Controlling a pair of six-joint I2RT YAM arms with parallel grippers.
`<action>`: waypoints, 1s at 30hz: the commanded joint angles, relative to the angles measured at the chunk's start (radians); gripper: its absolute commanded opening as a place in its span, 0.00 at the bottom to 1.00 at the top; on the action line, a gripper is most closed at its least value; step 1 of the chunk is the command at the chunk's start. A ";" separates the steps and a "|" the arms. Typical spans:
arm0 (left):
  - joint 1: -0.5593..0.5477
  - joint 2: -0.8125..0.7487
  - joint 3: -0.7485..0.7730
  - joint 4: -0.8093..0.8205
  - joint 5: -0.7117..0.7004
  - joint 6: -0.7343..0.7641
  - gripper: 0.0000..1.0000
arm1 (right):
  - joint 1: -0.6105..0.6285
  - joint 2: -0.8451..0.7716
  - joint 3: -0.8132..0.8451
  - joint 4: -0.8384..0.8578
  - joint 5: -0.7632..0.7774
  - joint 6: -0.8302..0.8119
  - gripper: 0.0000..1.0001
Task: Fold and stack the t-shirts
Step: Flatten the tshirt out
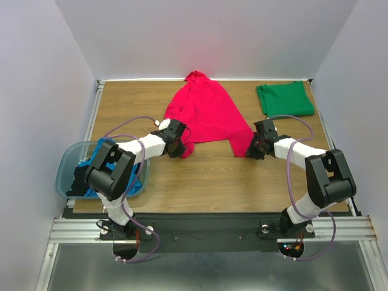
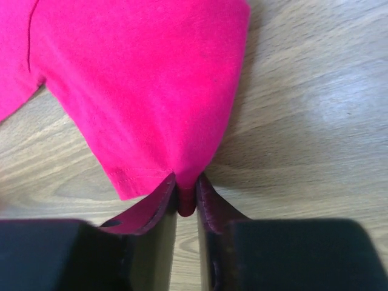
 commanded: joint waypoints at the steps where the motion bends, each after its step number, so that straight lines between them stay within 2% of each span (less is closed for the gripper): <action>1: -0.002 0.007 -0.035 -0.075 -0.076 0.013 0.00 | -0.001 -0.055 0.014 0.006 0.079 -0.016 0.15; 4: -0.002 -0.059 0.017 -0.205 -0.195 0.012 0.00 | -0.001 -0.100 0.072 -0.011 0.128 -0.042 0.00; 5: -0.002 -0.082 0.059 -0.249 -0.292 -0.003 0.00 | -0.001 -0.146 0.090 -0.027 0.169 -0.051 0.00; 6: -0.002 -0.131 0.080 -0.333 -0.342 -0.014 0.00 | -0.001 -0.170 0.107 -0.040 0.196 -0.060 0.00; 10: 0.000 -0.293 0.188 -0.470 -0.535 -0.031 0.00 | -0.001 -0.316 0.224 -0.112 0.327 -0.105 0.00; 16: -0.002 -0.566 0.404 -0.503 -0.635 0.099 0.00 | -0.001 -0.494 0.475 -0.198 0.398 -0.178 0.00; 22: -0.002 -0.757 0.654 -0.359 -0.536 0.366 0.00 | -0.001 -0.551 0.806 -0.281 0.397 -0.236 0.00; 25: -0.002 -0.814 0.760 -0.313 -0.413 0.420 0.00 | -0.001 -0.553 0.935 -0.314 0.349 -0.264 0.00; 26: -0.002 -0.832 0.806 -0.297 -0.308 0.444 0.00 | 0.000 -0.550 1.072 -0.357 0.310 -0.270 0.00; 27: -0.002 -0.838 0.830 -0.297 -0.307 0.452 0.00 | -0.001 -0.546 1.074 -0.357 0.287 -0.270 0.00; 30: -0.002 -0.857 0.913 -0.287 -0.175 0.467 0.00 | -0.001 -0.545 1.250 -0.403 0.196 -0.269 0.00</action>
